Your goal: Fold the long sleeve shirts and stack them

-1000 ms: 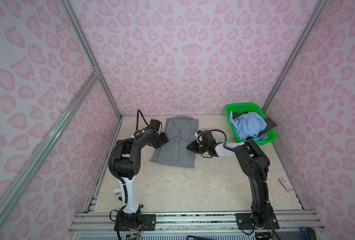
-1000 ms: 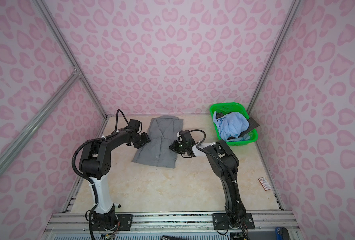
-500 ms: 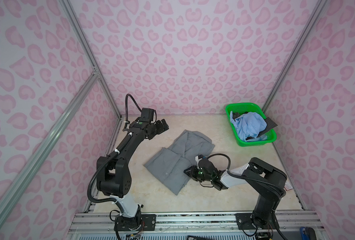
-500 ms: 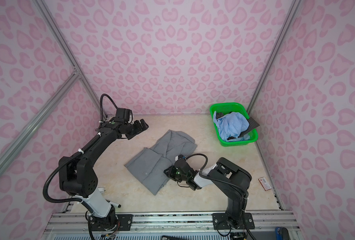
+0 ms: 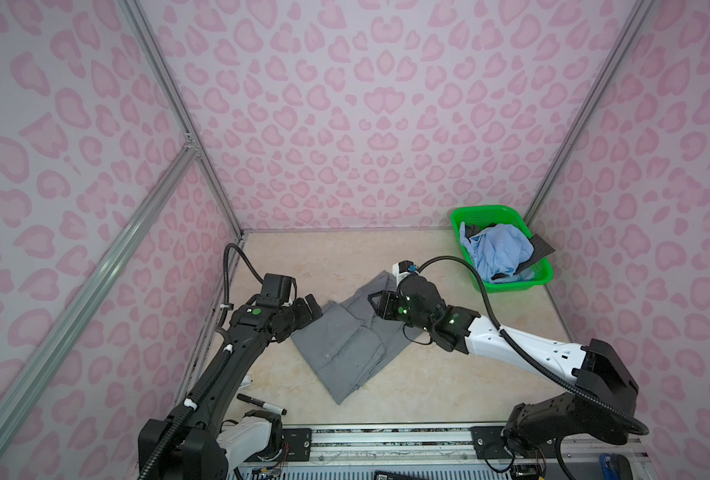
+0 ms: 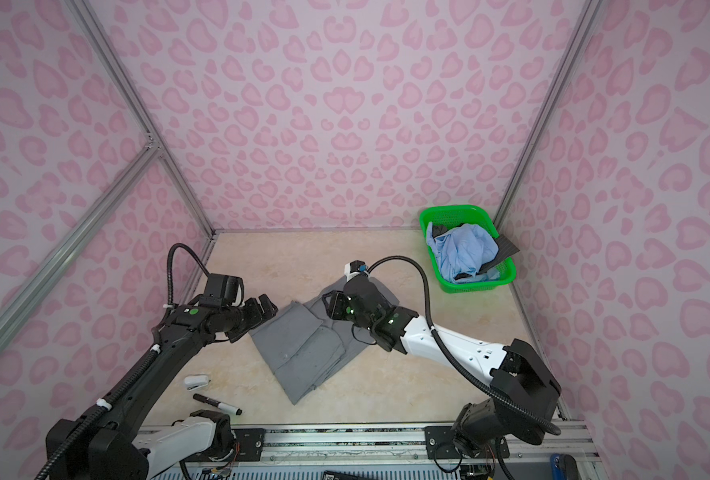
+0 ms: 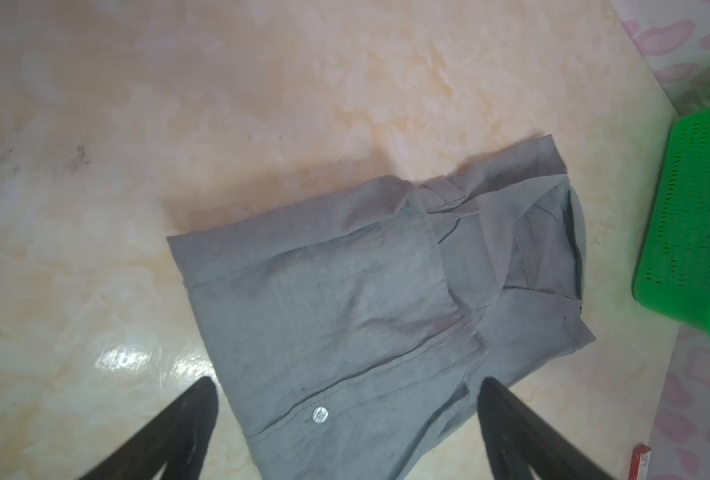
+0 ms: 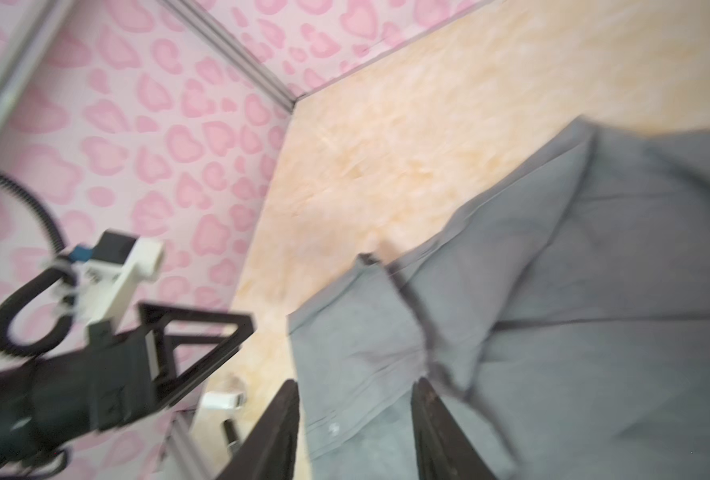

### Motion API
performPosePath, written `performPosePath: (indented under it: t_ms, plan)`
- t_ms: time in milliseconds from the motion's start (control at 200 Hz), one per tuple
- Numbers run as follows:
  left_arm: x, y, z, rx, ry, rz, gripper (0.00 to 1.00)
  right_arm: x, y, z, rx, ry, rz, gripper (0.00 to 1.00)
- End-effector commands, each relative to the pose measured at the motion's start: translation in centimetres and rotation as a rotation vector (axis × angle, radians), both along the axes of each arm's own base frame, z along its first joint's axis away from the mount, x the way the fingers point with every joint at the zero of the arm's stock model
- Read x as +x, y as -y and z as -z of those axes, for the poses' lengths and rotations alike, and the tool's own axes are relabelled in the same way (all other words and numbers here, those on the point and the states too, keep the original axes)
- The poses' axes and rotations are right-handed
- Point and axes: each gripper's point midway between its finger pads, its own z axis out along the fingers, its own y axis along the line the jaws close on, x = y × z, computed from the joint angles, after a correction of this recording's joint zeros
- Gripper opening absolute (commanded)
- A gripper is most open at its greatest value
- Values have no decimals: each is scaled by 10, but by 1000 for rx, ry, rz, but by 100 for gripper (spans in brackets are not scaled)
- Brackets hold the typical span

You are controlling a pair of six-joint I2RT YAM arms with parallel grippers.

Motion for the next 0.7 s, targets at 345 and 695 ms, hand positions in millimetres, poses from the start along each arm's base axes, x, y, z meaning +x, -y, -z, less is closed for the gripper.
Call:
performPosePath:
  t_ms: [345, 695]
  plan:
    - [-51, -4, 56, 8, -79, -73, 99, -10, -135, 58, 92, -154, -504, 32]
    - [-75, -4, 104, -3, -158, -82, 98, 49, -142, 156, 41, -266, -345, 23]
